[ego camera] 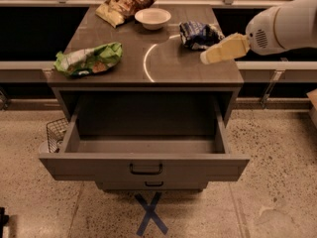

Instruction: Place blue chip bag into paper bowl

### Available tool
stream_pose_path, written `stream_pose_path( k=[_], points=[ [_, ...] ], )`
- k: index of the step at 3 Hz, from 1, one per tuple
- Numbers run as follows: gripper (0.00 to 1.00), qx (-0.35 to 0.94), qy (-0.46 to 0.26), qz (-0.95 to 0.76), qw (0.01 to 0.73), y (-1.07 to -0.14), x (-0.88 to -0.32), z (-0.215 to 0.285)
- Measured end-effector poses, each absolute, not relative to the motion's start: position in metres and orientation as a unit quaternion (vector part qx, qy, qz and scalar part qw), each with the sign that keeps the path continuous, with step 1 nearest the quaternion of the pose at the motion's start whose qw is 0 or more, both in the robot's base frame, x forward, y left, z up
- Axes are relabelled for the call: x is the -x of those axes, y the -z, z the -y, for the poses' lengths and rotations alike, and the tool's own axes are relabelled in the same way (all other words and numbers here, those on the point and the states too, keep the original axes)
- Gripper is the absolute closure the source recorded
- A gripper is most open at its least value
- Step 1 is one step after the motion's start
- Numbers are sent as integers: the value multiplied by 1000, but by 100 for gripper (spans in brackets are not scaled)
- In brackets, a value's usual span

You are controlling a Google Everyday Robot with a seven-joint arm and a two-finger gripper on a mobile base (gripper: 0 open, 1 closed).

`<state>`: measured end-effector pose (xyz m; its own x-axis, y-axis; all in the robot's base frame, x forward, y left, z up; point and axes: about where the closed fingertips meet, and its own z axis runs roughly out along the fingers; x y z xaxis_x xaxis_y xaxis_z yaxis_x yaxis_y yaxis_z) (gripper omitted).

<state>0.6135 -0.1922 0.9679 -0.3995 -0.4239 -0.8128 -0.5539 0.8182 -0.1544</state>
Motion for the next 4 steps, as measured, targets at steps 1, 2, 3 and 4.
stream_pose_path(
  k=[1, 2, 3, 4],
  points=[
    [0, 234, -25, -842, 486, -963, -675, 253],
    [0, 214, -6, -831, 513, -995, -691, 284],
    [0, 216, -33, -814, 538, -983, -710, 269],
    [0, 223, -69, -792, 564, -955, -751, 247]
  ],
)
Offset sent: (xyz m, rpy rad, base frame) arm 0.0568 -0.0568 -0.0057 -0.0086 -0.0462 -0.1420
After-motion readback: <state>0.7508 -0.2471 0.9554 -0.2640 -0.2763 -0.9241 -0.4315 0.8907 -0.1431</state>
